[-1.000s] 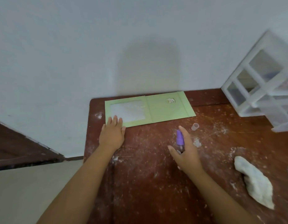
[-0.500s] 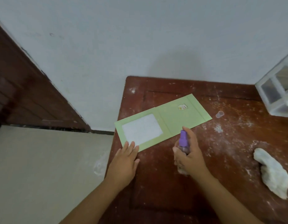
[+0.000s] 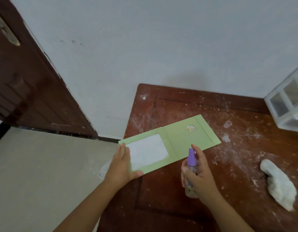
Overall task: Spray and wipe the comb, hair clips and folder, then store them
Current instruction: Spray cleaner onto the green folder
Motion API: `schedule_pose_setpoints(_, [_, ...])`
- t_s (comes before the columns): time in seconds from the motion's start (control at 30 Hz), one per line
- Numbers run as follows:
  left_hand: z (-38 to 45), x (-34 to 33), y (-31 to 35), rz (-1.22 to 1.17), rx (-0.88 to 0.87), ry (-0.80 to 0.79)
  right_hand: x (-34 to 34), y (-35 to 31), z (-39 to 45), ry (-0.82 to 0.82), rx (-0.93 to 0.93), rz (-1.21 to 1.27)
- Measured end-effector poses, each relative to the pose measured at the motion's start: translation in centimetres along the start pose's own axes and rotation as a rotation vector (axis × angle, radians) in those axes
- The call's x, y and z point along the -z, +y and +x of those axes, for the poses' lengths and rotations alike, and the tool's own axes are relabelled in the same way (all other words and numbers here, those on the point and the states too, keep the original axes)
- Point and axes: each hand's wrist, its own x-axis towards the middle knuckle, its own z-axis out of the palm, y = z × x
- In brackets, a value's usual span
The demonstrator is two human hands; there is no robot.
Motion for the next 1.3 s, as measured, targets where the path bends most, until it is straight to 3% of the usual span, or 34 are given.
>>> schedule_pose_setpoints(0.17, [0.6,1.1,-0.3,0.015,-0.129,-0.085,-2.0,-0.3,1.6,-0.079,-0.008,-0.522])
schedule_pose_setpoints(0.3, [0.4,1.5,0.3,0.095,-0.125,-0.028,-4.7,0.0,3.8,-0.135,0.094,-0.726])
schedule_pose_setpoints(0.43, [-1.0,0.7,0.3,0.002,-0.090,0.078,-6.3,0.3,4.7,-0.151,0.152,-0.784])
schedule_pose_setpoints(0.67, [-2.8,-1.5,0.0,-0.065,0.016,0.158,-4.9,0.2,4.2,-0.187,0.015,-0.836])
schedule_pose_setpoints(0.87, [-2.8,-1.9,-0.1,-0.051,0.033,0.138,-1.8,-0.1,4.2,0.009,-0.084,-0.819])
schedule_pose_setpoints(1.03, [-2.9,-1.9,0.0,-0.055,0.038,0.141,-4.0,-0.8,5.4,-0.060,0.079,-0.997])
schedule_pose_setpoints(1.3, [-2.8,-1.9,0.1,-0.033,0.028,0.140,-4.5,-2.5,4.9,-0.152,0.109,-1.089])
